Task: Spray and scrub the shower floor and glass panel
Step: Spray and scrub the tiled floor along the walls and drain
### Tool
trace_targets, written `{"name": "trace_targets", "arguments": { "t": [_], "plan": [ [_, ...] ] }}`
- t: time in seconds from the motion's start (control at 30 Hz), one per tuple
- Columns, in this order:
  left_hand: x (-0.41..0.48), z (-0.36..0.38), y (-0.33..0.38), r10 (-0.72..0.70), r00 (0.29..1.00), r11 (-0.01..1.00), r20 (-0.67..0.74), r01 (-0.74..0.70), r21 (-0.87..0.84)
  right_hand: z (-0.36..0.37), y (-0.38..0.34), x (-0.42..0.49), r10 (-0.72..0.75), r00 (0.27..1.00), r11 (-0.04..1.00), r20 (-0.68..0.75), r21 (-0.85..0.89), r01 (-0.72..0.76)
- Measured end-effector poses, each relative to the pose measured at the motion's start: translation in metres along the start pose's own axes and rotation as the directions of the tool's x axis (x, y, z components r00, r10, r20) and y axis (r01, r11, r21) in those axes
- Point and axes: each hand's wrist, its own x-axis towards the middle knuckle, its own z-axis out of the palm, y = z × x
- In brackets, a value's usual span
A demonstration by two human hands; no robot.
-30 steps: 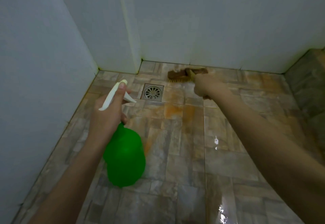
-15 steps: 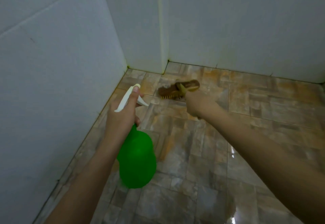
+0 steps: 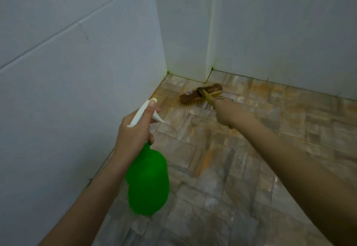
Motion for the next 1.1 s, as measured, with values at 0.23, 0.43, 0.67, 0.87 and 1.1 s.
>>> {"name": "trace_targets", "arguments": {
  "t": [0.23,0.43,0.67,0.87,1.1],
  "plan": [
    [-0.004,-0.033,-0.006,-0.01,0.999,1.0,-0.043,0.01,-0.014,-0.014,0.027,-0.016,-0.176,0.964,0.984,0.2,0.035,0.173],
    [-0.003,-0.047,-0.008,-0.022,0.994,0.998,-0.105,0.016,-0.057,-0.016,-0.025,0.081,-0.36,0.933,0.925,0.015,-0.123,0.359],
    [0.003,-0.041,-0.007,-0.021,0.994,0.999,-0.108,0.015,-0.049,-0.029,-0.035,0.12,-0.361,0.926,0.928,0.115,-0.051,0.368],
    [0.01,-0.043,-0.008,-0.02,0.994,0.999,-0.112,0.015,-0.044,-0.024,-0.022,0.111,-0.346,0.931,0.919,0.117,-0.155,0.362],
    [0.011,-0.056,-0.015,-0.007,0.99,0.998,-0.14,-0.002,-0.064,0.05,-0.006,0.142,-0.385,0.912,0.905,-0.143,0.138,0.404]
  ]
}}
